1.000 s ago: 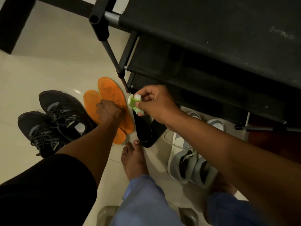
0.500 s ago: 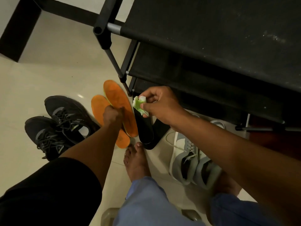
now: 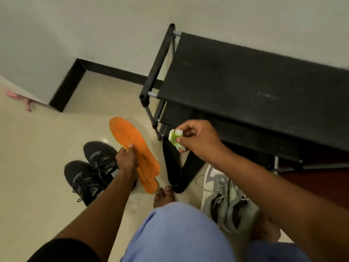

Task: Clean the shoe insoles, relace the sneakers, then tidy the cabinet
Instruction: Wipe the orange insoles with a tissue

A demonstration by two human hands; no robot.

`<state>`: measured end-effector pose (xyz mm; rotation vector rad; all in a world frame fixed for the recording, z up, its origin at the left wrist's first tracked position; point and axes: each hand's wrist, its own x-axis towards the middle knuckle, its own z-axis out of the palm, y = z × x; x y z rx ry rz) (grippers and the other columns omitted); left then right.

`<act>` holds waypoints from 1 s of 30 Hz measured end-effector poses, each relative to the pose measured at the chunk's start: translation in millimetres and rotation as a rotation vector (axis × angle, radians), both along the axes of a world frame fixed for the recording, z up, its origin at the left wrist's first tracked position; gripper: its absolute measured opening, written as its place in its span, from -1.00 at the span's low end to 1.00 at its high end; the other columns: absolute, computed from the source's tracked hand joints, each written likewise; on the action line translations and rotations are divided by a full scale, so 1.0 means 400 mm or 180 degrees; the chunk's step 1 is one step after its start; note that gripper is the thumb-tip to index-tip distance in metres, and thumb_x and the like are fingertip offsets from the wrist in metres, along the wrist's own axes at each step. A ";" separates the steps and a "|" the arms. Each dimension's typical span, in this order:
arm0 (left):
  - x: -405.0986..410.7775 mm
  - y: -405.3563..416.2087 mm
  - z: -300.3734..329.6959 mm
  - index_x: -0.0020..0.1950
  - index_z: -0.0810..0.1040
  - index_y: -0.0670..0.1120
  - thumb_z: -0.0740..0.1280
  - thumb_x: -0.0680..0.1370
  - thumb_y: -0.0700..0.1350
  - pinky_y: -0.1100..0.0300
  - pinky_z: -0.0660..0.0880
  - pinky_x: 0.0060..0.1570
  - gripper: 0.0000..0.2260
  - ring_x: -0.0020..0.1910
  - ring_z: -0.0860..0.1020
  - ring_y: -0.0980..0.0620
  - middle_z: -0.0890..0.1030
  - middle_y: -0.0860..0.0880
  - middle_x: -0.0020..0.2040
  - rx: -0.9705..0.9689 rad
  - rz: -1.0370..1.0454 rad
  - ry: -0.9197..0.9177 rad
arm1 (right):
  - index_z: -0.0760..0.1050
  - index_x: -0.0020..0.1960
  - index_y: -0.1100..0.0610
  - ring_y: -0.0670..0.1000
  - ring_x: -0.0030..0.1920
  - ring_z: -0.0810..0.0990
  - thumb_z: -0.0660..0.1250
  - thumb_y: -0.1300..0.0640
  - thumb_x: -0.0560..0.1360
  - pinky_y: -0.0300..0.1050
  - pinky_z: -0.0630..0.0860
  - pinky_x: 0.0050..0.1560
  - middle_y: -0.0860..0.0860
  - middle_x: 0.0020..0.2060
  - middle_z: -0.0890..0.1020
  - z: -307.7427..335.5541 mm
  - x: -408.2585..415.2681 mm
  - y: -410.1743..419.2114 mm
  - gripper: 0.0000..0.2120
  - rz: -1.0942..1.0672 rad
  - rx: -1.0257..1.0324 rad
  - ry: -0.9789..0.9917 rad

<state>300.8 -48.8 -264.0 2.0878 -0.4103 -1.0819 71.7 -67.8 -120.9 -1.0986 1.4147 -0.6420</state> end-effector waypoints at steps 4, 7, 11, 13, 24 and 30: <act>0.023 0.034 0.157 -0.09 0.53 -0.25 0.25 0.70 0.05 -0.02 0.47 -0.15 -0.62 -0.09 0.53 -0.36 0.57 -0.25 -0.16 -0.0530 -0.0012 -0.0446 | 0.68 0.01 0.19 0.06 -0.15 0.75 0.48 0.39 0.49 -0.10 0.68 -0.22 0.11 -0.15 0.74 0.112 0.006 0.025 -0.84 -0.0045 -0.0251 -0.0125; 0.047 0.054 0.319 -0.15 0.51 -0.19 0.24 0.70 0.07 0.12 0.40 -0.25 -0.62 -0.29 0.50 -0.03 0.56 -0.10 -0.25 -0.1055 -0.0181 -0.0772 | 0.68 0.02 0.17 0.08 -0.13 0.75 0.49 0.37 0.49 -0.05 0.69 -0.17 0.10 -0.12 0.74 0.214 0.004 0.063 -0.83 -0.0044 -0.0437 -0.0320; 0.042 0.053 0.527 -0.14 0.52 -0.28 0.27 0.68 0.09 0.08 0.43 -0.28 -0.56 -0.34 0.49 -0.01 0.58 -0.20 -0.29 -0.1753 -0.0296 -0.1026 | 0.68 0.04 0.18 0.08 -0.08 0.75 0.47 0.37 0.51 -0.02 0.71 -0.13 0.08 -0.10 0.75 0.339 -0.021 0.121 -0.84 -0.0133 -0.0809 -0.0525; -0.005 0.043 0.647 -0.08 0.60 -0.21 0.28 0.69 0.06 0.12 0.50 -0.26 -0.64 -0.32 0.57 0.03 0.64 -0.13 -0.26 -0.2085 -0.0366 -0.0897 | 0.68 0.05 0.18 0.05 -0.06 0.75 0.47 0.36 0.51 -0.12 0.69 -0.17 0.05 -0.09 0.75 0.403 -0.046 0.149 -0.83 -0.0288 -0.1023 -0.0594; -0.467 0.030 0.987 0.26 0.57 -0.06 0.28 0.66 -0.23 -0.14 0.67 0.04 -0.79 0.02 0.72 -0.17 0.73 -0.13 0.05 -0.1985 -0.1586 0.1105 | 0.68 0.02 0.10 0.03 -0.21 0.73 0.48 0.35 0.50 -0.14 0.66 -0.19 0.02 -0.21 0.74 0.611 -0.295 0.170 -0.81 -0.1751 -0.2298 -0.0569; -0.618 0.080 0.900 0.22 0.64 -0.03 0.22 0.69 -0.16 -0.19 0.63 0.02 -0.78 0.08 0.66 -0.32 0.70 -0.24 0.05 -0.1687 -0.2172 0.1374 | 0.68 0.10 0.04 -0.15 -0.07 0.67 0.48 0.26 0.51 -0.23 0.63 -0.07 -0.14 -0.07 0.71 0.479 -0.384 0.150 -0.79 -0.1469 -0.2577 0.0746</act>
